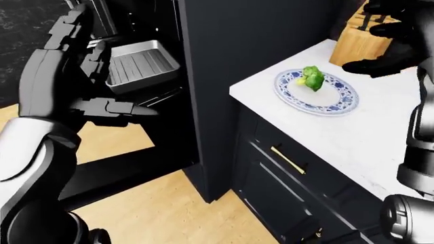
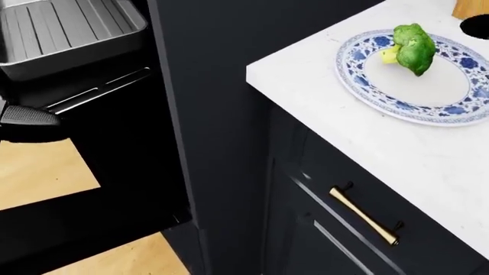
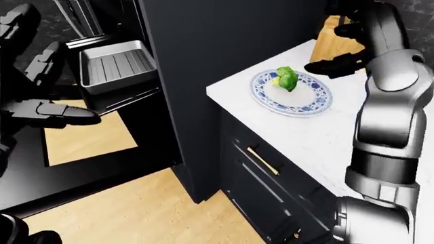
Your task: Pick the broccoli from the top rack in the oven and place it on the plate on the counter.
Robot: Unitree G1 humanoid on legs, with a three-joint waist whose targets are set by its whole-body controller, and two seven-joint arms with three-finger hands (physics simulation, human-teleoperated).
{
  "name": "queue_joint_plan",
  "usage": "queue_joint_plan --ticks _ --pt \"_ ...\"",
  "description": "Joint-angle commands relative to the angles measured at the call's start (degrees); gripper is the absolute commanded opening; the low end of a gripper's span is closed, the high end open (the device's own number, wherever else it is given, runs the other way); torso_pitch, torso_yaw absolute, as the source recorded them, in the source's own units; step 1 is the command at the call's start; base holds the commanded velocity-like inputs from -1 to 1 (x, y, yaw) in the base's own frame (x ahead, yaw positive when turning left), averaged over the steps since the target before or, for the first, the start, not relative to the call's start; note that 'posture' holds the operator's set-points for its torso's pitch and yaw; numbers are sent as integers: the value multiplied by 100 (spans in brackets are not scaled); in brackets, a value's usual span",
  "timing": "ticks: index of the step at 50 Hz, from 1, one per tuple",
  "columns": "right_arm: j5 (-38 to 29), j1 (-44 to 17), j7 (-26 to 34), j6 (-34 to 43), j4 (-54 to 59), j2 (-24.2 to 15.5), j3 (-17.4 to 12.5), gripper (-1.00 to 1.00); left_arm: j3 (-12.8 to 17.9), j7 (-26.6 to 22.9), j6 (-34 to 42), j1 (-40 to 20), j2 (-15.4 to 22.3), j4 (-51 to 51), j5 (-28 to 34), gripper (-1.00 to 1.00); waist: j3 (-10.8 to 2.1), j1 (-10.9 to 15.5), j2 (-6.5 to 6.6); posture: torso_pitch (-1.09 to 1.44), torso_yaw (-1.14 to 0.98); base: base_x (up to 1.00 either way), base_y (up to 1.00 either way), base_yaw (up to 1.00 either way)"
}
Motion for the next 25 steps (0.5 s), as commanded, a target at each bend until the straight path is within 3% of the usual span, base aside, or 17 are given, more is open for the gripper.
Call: queue_joint_plan --ticks 1,6,10,12,15,20,23,25 --pt "170 107 590 315 -765 -421 -345 52 184 81 -54 -242 213 -22 -202 100 -149 -16 -15 0 0 0 0 0" --pt "665 755 1246 897 -1850 -1108 -1108 100 392 313 45 -492 607 170 -656 100 -112 -10 -26 0 0 0 0 0" --pt "1204 1483 1511 1209 -2590 -1576 -1920 100 631 462 -140 -391 955 384 -1011 100 -77 -19 -45 0 0 0 0 0" --pt "1409 1787 1546 1308 -2875 -1678 -2173 100 705 569 -241 -301 1082 436 -1208 100 -60 -27 -51 0 0 0 0 0" --pt "1646 2305 1672 1434 -3346 -1691 -2699 100 871 735 -434 -143 1281 549 -1519 100 -45 -44 -56 0 0 0 0 0" --pt "1971 3121 1849 1322 -4027 -1312 -3760 100 1184 1016 -909 330 1556 678 -2033 100 -22 -60 -56 0 0 0 0 0" --pt "2337 3499 2052 1208 -4357 -1092 -4628 100 1374 1114 -1327 710 1614 795 -2206 100 -13 -58 -52 0 0 0 0 0" --pt "2620 3634 2082 1163 -4465 -1061 -5049 100 1491 1259 -1593 840 1632 802 -2355 100 -7 -49 -43 0 0 0 0 0"
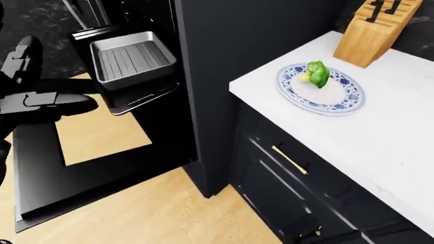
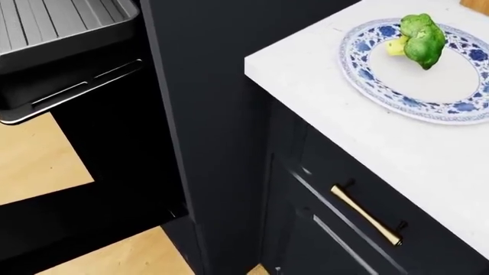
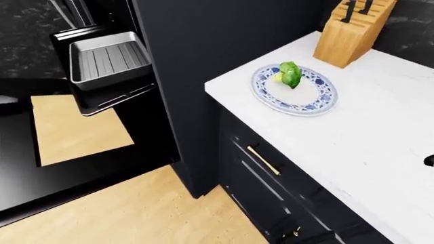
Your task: Pick the broccoli from the top rack in the oven and place it on the plate on the counter.
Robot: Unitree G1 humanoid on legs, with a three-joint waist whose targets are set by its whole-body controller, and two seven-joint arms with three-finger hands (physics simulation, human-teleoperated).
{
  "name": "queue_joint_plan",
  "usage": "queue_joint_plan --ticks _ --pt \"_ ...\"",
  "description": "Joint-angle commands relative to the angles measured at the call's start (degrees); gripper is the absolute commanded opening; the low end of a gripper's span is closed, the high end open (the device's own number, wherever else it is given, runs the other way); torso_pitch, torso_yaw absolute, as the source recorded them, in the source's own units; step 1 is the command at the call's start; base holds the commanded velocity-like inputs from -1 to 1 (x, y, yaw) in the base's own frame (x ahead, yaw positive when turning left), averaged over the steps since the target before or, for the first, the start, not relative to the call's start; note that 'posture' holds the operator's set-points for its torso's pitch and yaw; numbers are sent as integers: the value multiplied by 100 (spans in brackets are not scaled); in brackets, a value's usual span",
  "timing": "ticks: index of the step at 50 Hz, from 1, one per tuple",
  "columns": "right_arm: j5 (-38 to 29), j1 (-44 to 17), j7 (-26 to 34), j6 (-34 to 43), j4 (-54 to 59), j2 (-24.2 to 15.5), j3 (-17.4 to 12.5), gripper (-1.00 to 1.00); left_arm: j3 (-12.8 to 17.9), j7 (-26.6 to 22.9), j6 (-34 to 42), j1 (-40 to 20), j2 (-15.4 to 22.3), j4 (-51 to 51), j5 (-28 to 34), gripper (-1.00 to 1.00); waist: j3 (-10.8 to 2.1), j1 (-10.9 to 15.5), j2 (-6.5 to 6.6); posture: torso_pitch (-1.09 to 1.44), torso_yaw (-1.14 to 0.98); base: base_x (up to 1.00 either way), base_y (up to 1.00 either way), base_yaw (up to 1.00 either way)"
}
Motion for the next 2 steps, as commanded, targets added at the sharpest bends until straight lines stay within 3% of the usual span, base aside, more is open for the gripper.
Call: queue_joint_plan --ticks 1,2 --pt "375 27 -74 -254 -201 -116 -538 100 200 224 -558 -1 106 -114 -192 100 -119 -5 -19 0 0 0 0 0" --pt "555 101 -98 -261 -264 -107 -783 100 206 248 -730 136 99 -115 -167 100 -117 -4 -16 0 0 0 0 0"
